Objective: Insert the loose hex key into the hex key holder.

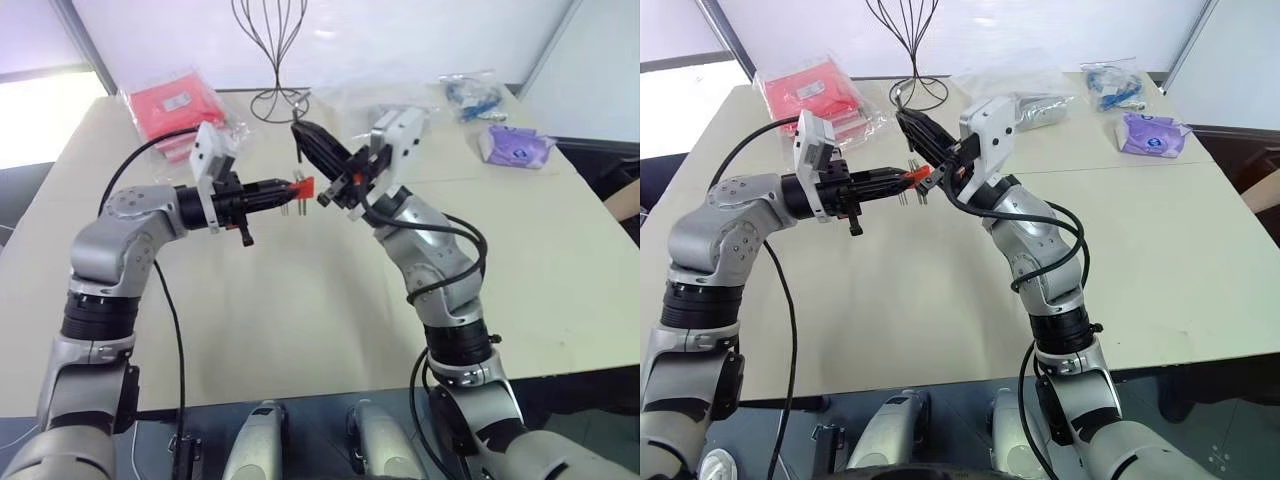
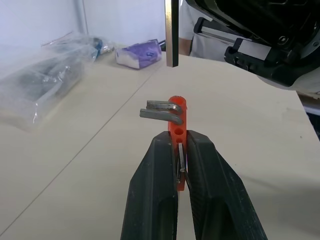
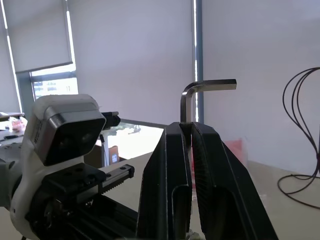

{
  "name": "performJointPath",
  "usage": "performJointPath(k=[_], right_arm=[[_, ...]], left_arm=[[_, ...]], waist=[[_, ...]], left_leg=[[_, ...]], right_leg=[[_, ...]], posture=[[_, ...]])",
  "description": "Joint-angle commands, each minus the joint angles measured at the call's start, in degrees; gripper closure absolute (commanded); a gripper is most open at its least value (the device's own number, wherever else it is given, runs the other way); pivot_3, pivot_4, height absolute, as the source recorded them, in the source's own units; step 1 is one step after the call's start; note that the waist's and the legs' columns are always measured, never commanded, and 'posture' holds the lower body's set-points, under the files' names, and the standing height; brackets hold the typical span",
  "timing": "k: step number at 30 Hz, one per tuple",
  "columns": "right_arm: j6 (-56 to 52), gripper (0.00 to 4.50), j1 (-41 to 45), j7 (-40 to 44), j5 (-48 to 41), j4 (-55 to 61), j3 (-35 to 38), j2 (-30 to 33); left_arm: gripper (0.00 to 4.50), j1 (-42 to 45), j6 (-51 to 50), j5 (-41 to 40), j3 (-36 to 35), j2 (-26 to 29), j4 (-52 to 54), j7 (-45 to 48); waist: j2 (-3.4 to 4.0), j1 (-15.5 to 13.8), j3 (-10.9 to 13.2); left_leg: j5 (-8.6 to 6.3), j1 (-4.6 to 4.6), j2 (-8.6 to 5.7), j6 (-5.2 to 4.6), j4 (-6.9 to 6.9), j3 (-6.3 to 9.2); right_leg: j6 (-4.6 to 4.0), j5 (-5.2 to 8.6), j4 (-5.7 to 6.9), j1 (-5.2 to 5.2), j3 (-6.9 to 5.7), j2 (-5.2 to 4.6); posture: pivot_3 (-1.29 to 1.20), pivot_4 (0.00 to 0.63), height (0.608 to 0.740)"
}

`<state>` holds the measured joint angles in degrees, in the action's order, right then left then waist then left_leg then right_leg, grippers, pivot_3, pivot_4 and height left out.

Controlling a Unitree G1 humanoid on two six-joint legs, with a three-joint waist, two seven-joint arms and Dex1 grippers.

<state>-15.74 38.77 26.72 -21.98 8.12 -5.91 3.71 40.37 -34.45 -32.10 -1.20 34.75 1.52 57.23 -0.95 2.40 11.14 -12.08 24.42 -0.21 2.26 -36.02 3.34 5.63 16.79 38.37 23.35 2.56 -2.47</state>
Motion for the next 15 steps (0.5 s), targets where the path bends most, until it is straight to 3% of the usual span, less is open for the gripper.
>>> performJointPath(k=[1, 15], right_arm=[[1.60, 4.43, 0.84, 0.74, 0.55, 0.71, -0.06, 0.01], [-0.31, 4.43, -0.91, 1.37, 0.36, 2.45, 0.71, 1.77]], left_arm=[[4.50, 1.27, 0.97, -0.13, -1.23, 0.15, 1.16, -0.16], [4.50, 2.37, 1.72, 0.34, -1.63, 0.11, -0.42, -0.14]], waist=[[0.00, 0.00, 0.00], [0.00, -0.01, 0.00]], left_leg=[[0.00, 0.00, 0.00, 0.00, 0.00, 0.00], [0.00, 0.00, 0.00, 0.00, 0.00, 0.00]], right_leg=[[0.00, 0.00, 0.00, 0.00, 0.00, 0.00], [0.00, 0.00, 0.02, 0.00, 0.00, -0.01]], posture=[[0.00, 0.150, 0.740], [0.00, 0.150, 0.740]])
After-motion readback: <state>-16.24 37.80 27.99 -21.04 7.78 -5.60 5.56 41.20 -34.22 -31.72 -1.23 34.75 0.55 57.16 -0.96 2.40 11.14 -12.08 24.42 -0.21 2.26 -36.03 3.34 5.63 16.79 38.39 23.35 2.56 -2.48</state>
